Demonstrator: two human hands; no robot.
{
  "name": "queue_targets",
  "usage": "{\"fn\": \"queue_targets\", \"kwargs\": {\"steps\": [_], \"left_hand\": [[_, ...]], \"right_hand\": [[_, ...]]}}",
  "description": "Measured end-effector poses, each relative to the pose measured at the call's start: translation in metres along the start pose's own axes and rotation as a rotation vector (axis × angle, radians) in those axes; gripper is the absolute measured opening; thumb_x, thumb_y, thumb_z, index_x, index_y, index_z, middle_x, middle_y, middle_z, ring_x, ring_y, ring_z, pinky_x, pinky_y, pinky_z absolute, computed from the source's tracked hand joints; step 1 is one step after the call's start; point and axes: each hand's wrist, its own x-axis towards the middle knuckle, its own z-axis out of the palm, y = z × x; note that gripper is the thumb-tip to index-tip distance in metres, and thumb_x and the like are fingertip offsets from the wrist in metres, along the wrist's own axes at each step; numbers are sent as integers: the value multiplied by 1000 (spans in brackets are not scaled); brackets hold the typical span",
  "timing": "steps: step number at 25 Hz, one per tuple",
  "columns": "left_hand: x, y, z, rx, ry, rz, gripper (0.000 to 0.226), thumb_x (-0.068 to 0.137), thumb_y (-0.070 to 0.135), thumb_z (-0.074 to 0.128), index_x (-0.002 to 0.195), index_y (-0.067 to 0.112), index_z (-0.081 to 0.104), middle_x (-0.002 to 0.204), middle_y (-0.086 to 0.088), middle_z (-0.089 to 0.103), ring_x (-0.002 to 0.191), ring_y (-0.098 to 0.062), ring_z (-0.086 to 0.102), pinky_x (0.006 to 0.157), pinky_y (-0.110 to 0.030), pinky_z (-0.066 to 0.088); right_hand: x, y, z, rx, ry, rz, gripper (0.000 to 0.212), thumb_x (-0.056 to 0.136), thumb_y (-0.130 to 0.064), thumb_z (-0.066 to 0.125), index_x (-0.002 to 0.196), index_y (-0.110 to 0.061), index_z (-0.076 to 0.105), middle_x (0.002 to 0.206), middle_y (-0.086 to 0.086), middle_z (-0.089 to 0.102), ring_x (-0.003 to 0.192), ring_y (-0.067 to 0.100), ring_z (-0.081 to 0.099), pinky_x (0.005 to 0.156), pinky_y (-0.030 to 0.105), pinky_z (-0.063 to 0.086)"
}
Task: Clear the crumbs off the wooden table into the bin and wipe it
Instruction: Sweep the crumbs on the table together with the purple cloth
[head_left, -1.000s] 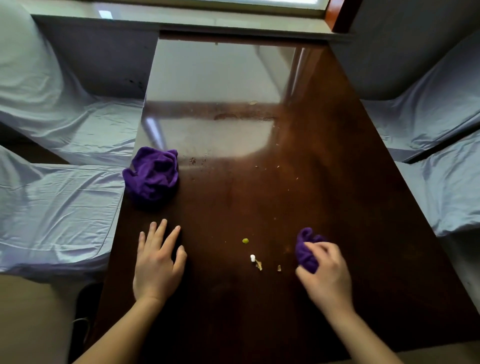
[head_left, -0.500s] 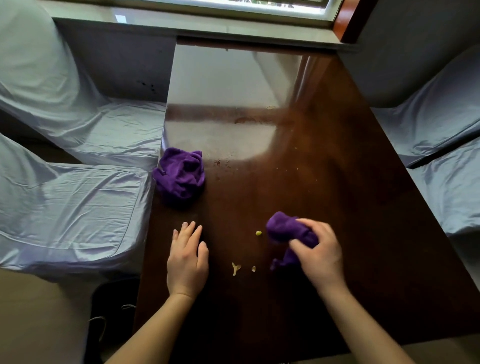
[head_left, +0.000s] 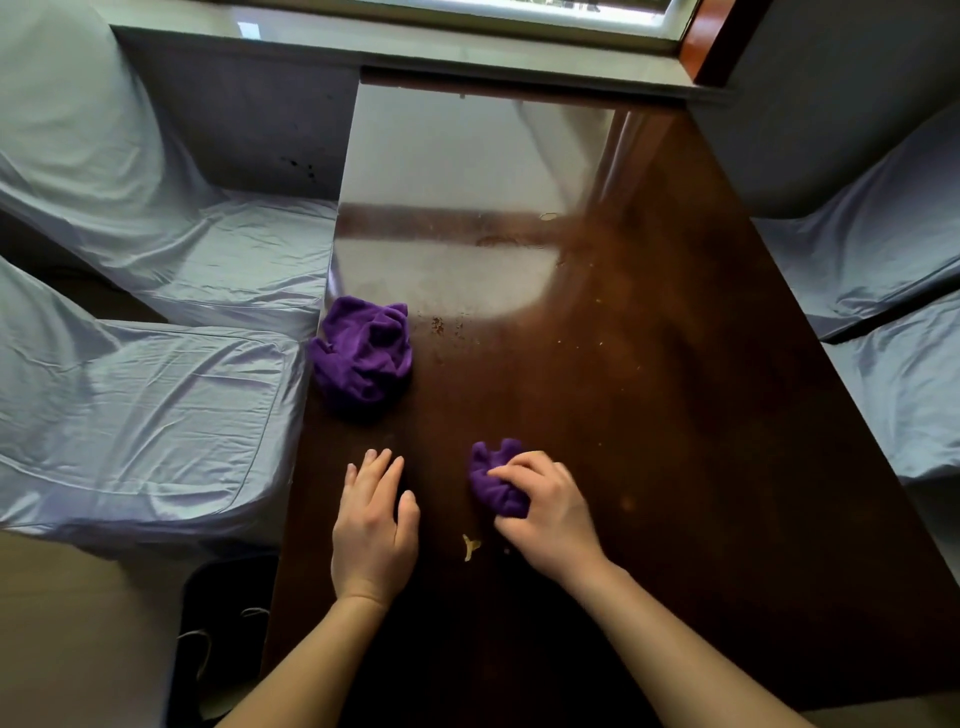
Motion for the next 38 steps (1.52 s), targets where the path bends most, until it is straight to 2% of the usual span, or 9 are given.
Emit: {"fn": "queue_targets", "kwargs": {"steps": [5, 8, 11, 15, 19, 23, 28, 32, 38], "left_hand": [[0, 1, 3, 42, -4, -2, 56, 89, 34, 35, 123, -2, 62, 137, -19, 56, 135, -33, 44, 116, -50, 25], [0, 2, 3, 66, -9, -9, 57, 89, 35, 35, 125, -1, 61, 138, -18, 55, 136, -31, 43, 117, -49, 24], [-1, 3, 6, 89, -7, -6, 57, 89, 36, 36, 125, -1, 61, 138, -18, 55, 136, -31, 43, 117, -47, 24], [0, -1, 7, 92, 14, 13, 58, 88, 38, 38, 125, 0, 61, 137, -18, 56, 135, -30, 44, 117, -45, 24], [1, 8, 3, 8, -3, 0, 60, 87, 39, 37, 125, -2, 60, 135, -19, 57, 133, -33, 46, 117, -47, 25], [-1, -13, -30, -165, 95, -56, 52, 89, 35, 41, 125, 4, 62, 132, -10, 60, 129, -24, 50, 113, -36, 31], [-15, -70, -56, 333, -71, 188, 55, 89, 35, 41, 135, 9, 54, 147, -17, 45, 142, -34, 32, 115, -53, 25], [-18, -74, -50, 404, -156, 191, 57, 89, 36, 41, 140, 11, 48, 153, -18, 37, 146, -35, 22, 116, -50, 23], [-17, -76, -50, 399, -152, 205, 57, 89, 35, 43, 140, 10, 49, 151, -20, 38, 146, -35, 21, 116, -47, 21]], "right_hand": [[0, 33, -53, 234, 189, 23, 40, 65, -14, 76, 103, -26, 71, 103, -7, 64, 95, 11, 62, 85, 19, 46], [-3, 97, -97, 117, 320, 243, 41, 70, -6, 79, 109, -18, 71, 108, 2, 65, 98, 22, 65, 84, 25, 45], [-4, 128, -96, -100, 264, 440, 51, 72, -13, 77, 122, -16, 67, 122, 10, 62, 104, 32, 61, 90, 36, 48], [-6, 75, -41, -161, 182, 152, 55, 62, -21, 78, 117, -21, 71, 117, 4, 65, 93, 31, 60, 84, 33, 46], [-8, 3, -1, 71, 15, -81, 45, 62, -27, 70, 108, -29, 70, 110, -9, 65, 90, 19, 59, 82, 26, 48], [-15, 24, -27, 338, 178, 145, 41, 64, -10, 78, 101, -27, 72, 99, -7, 68, 92, 13, 66, 82, 23, 49], [-71, 58, -30, 1, 322, 473, 43, 65, -6, 84, 103, -19, 72, 103, -1, 63, 94, 28, 66, 79, 31, 47], [-80, -5, 33, -97, 310, 325, 52, 54, -6, 89, 103, -16, 74, 106, 9, 61, 87, 33, 62, 79, 40, 52], [-52, -58, 41, 277, 264, 170, 46, 65, -6, 84, 106, -21, 72, 106, -5, 60, 97, 13, 62, 88, 22, 48]]}}
